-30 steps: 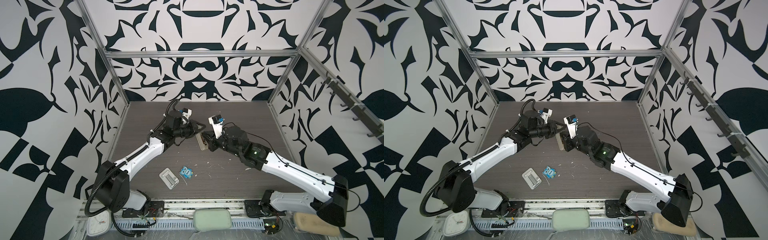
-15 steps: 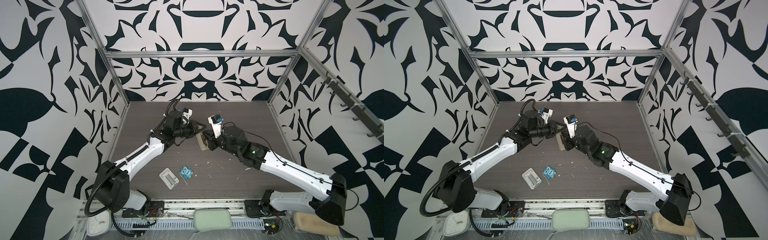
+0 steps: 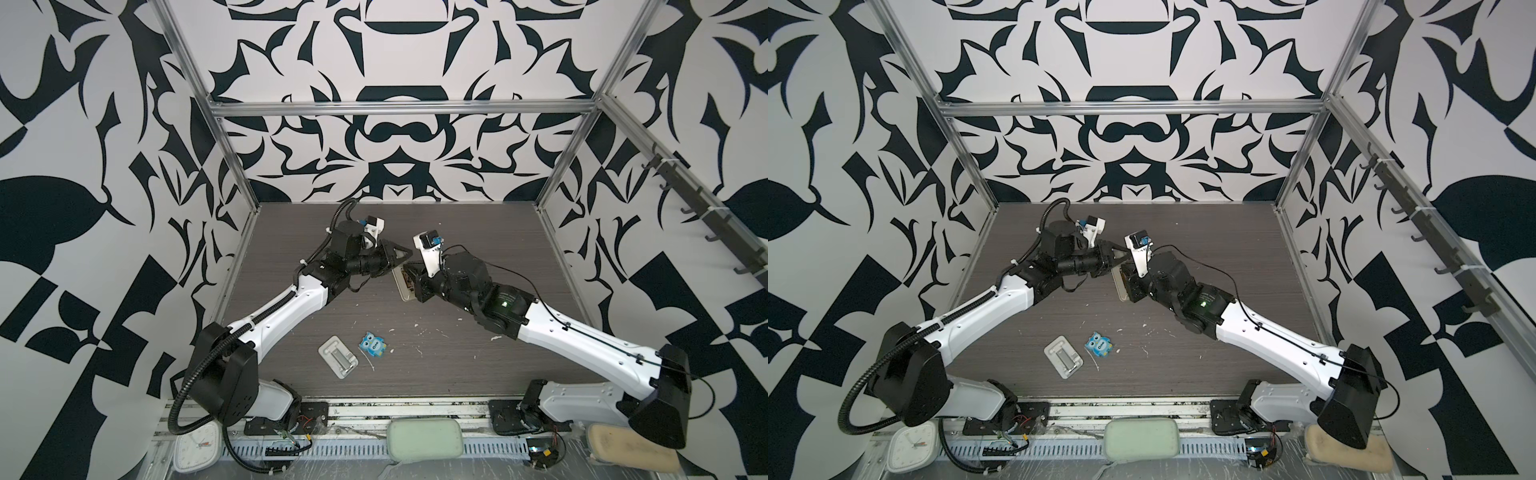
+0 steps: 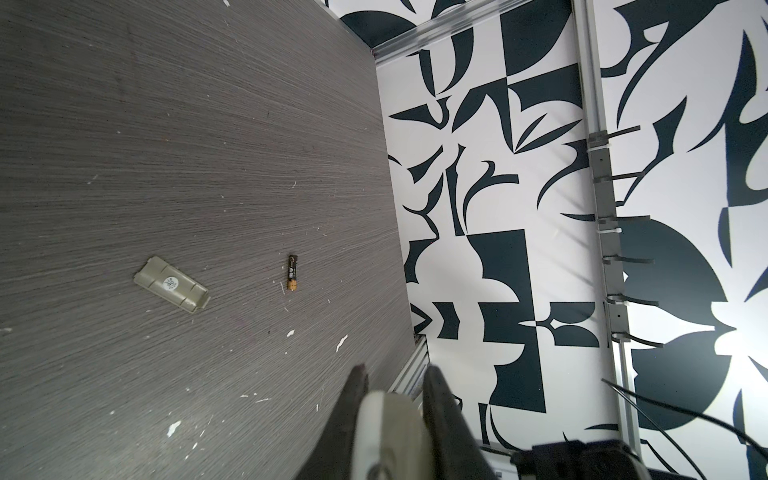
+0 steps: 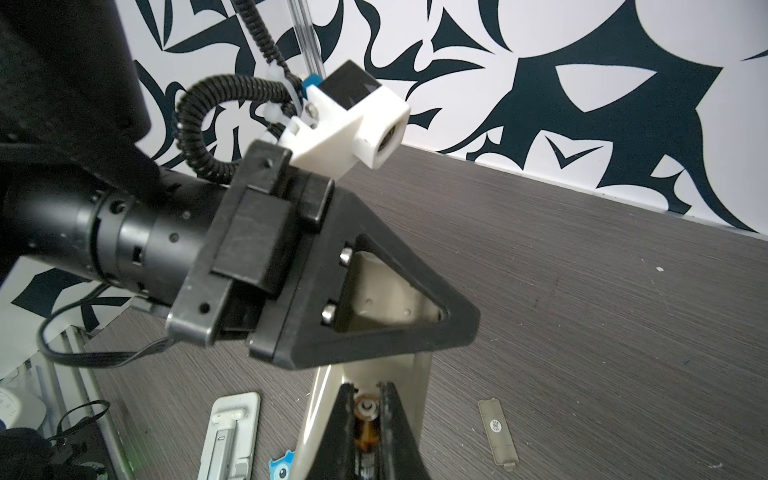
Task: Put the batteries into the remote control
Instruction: 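Carry the battery with the right gripper toward the remote in the left gripper, then lower the battery toward the open compartment with the right gripper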
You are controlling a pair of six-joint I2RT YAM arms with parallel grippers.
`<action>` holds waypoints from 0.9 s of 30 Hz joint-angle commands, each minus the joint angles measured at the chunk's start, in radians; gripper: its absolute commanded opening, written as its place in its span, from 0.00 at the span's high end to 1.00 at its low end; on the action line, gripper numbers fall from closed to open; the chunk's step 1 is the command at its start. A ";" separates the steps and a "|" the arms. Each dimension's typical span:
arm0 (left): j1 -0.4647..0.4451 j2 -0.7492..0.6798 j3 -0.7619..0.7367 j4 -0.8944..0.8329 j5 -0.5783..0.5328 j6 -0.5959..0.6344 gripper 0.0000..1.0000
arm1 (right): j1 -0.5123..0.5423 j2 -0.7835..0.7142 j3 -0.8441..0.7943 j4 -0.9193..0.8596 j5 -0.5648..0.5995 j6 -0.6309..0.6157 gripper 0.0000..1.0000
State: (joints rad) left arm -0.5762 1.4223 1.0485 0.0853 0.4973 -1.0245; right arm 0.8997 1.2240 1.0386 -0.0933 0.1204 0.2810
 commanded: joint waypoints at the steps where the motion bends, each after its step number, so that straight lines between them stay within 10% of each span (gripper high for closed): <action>1: 0.004 -0.042 -0.007 0.013 0.000 0.005 1.00 | 0.009 0.001 0.017 -0.021 0.009 -0.011 1.00; 20: 0.004 -0.057 -0.007 -0.035 -0.007 0.055 1.00 | 0.041 0.034 0.040 -0.089 0.035 -0.016 1.00; 27: 0.004 -0.060 -0.017 -0.031 -0.003 0.060 1.00 | 0.041 0.042 0.054 -0.096 0.045 -0.011 0.85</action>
State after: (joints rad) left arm -0.5762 1.4052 1.0386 0.0185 0.4828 -0.9657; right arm 0.9379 1.2621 1.0584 -0.1505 0.1387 0.2707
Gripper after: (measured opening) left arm 0.236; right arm 0.140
